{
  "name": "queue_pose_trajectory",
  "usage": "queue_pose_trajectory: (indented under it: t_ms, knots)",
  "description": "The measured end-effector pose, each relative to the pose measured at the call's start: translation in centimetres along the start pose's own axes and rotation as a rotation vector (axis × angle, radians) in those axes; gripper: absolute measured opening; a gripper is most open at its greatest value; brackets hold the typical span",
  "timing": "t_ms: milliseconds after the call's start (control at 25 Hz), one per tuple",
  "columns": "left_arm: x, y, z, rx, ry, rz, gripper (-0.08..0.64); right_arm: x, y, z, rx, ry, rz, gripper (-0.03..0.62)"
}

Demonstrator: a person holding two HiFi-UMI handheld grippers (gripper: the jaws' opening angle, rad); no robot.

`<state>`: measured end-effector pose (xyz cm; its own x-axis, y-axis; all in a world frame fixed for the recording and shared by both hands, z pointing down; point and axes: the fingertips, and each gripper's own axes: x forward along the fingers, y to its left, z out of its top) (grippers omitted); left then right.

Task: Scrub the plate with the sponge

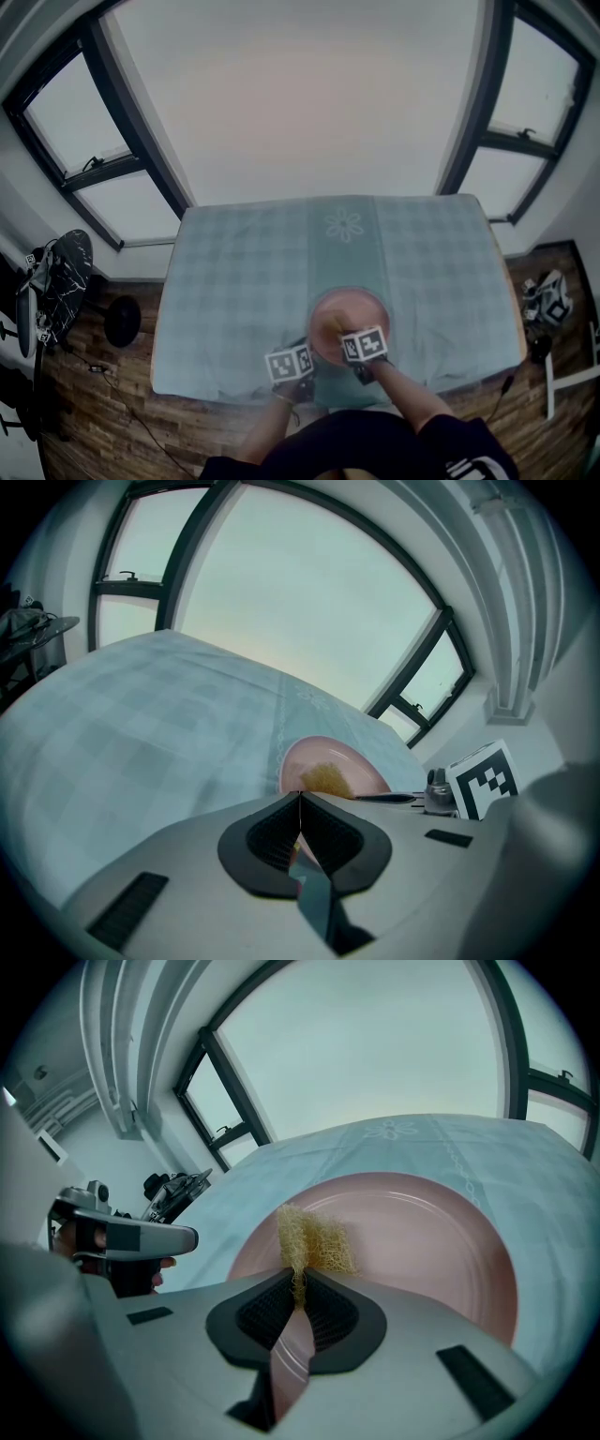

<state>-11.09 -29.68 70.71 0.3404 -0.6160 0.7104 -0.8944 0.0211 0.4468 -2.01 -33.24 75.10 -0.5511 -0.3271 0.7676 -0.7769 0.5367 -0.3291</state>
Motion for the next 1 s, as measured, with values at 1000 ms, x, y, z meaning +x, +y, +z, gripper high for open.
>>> queue_pose_trajectory:
  t_ms: [1000]
  knots:
    - [-1.8,-0.5,-2.0,0.025,0.011,-0.019,0.008,-1.9,4.9,-1.8,-0.03,0.011,0.083,0.035]
